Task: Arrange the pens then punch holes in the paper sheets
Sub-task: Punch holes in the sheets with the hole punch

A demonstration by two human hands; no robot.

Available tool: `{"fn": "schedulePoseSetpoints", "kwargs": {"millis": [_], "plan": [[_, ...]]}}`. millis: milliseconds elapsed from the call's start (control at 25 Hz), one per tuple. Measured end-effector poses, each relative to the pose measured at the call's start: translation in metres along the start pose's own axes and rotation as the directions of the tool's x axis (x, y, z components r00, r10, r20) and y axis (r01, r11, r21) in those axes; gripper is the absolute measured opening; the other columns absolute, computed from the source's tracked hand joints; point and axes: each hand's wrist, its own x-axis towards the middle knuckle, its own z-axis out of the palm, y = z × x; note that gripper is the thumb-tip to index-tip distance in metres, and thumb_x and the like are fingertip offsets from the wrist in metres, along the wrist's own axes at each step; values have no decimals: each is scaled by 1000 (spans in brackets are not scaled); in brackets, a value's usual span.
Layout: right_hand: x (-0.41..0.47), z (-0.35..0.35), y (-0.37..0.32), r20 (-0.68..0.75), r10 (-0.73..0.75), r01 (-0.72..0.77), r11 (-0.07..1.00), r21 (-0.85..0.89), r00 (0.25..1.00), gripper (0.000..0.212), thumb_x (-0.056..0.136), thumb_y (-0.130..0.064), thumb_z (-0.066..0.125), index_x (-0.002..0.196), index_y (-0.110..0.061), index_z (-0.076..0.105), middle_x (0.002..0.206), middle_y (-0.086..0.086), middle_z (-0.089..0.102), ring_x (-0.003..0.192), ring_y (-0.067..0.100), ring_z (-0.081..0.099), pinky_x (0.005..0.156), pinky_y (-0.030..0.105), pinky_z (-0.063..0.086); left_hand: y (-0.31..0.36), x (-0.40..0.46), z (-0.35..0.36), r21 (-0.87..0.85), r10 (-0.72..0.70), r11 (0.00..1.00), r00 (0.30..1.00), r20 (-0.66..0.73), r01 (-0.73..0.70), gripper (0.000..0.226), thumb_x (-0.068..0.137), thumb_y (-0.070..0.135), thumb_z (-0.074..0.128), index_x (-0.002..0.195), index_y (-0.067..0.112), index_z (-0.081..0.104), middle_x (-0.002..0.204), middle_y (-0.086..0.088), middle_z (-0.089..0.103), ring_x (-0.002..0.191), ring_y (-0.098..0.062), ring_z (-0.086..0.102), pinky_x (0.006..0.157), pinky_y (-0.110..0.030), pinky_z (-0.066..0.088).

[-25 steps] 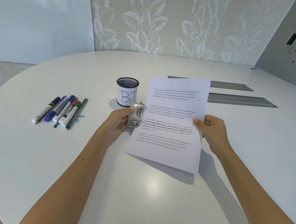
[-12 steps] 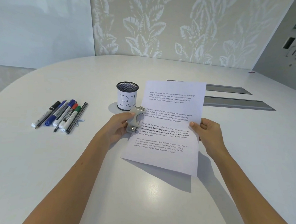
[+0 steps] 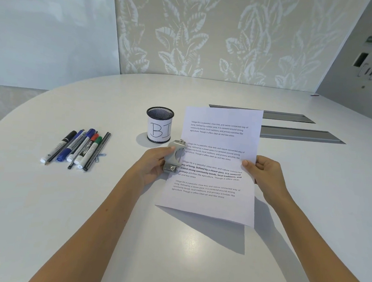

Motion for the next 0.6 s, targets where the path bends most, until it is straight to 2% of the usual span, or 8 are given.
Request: {"fn": "schedulePoseSetpoints", "kwargs": {"millis": [120, 280, 400, 520, 600], "plan": [[-2, -5, 0, 3, -2, 2, 1000, 4, 1000, 12, 86, -9, 66, 93, -16, 73, 76, -4, 77, 56, 6, 64, 44, 16, 43, 0, -1, 6, 15, -7, 1000, 1000, -10, 7, 24, 91, 24, 60, 101, 4, 68, 86, -14, 67, 63, -24, 61, 74, -39, 45], [-4, -9, -1, 13, -6, 6, 1000, 17, 1000, 14, 87, -9, 66, 92, -20, 72, 74, -10, 77, 56, 3, 66, 43, 14, 43, 4, -3, 14, -43, -11, 999, 1000, 10, 11, 27, 91, 20, 61, 109, 1, 65, 92, -15, 65, 66, -23, 63, 59, -33, 56], [-3, -16, -5, 20, -8, 8, 1000, 3, 1000, 14, 86, -10, 66, 90, -22, 73, 76, -9, 77, 62, 6, 68, 49, 18, 50, 9, -2, 20, 2, -9, 1000, 1000, -18, 9, 31, 89, 19, 65, 114, 2, 65, 98, -14, 68, 63, -20, 67, 52, -28, 55], [-1, -21, -9, 33, -12, 12, 1000, 17, 999, 14, 86, -9, 66, 91, -20, 73, 77, -9, 77, 65, 8, 70, 53, 20, 54, 17, -1, 22, 75, 2, 997, 999, -47, 2, 24, 84, 18, 70, 105, 6, 67, 100, -13, 70, 65, -20, 71, 53, -29, 57], [-1, -23, -12, 42, -20, 18, 999, 38, 999, 14, 86, -8, 66, 90, -20, 72, 77, -8, 77, 65, 8, 71, 52, 21, 55, 23, 1, 22, 80, 11, 997, 998, -64, -6, 29, 83, 15, 72, 108, 4, 64, 100, -14, 69, 70, -22, 71, 58, -35, 60]]}}
